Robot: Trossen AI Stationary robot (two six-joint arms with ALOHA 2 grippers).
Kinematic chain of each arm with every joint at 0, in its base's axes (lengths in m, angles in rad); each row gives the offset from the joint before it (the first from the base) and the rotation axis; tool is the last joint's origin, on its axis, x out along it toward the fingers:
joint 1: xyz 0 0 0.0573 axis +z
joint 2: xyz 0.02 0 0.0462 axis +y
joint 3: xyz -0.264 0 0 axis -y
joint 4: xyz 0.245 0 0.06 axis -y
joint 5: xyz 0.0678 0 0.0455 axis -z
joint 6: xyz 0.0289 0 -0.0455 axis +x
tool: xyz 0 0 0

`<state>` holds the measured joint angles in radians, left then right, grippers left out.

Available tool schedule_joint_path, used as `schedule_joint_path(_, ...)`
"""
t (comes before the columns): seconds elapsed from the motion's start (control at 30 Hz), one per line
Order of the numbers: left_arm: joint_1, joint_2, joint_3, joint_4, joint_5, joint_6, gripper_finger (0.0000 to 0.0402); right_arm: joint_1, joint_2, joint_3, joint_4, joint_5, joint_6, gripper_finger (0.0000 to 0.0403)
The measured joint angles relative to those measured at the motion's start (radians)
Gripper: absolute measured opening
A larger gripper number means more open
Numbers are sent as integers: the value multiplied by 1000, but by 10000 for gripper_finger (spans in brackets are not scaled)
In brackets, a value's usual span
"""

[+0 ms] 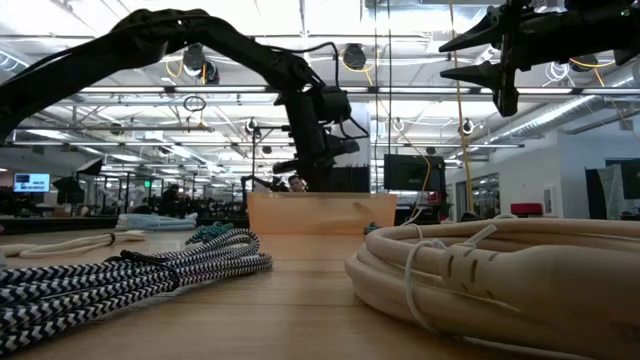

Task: Pick & Place USB Port
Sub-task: Put the small right blue charger cable into the green bin

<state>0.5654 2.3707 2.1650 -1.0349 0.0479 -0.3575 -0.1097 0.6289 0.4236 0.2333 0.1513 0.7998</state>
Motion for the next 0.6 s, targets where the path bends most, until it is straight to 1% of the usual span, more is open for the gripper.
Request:
schedule_joint_path(0.17, 7, -1, 18, -109, -58, 55, 0, 0, 0, 0, 0, 0, 0, 155)
schedule_joint_path(0.43, -4, -11, 17, -236, -47, 130, 0, 0, 0, 0, -1, 0, -3, 155)
schedule_joint_path(0.5, -5, -34, 17, -279, -50, 146, 0, 0, 0, 0, -2, 0, -3, 155)
schedule_joint_path(0.6, -5, -76, 17, -298, -52, 157, 0, -1, 0, 0, -3, 0, -2, 155)
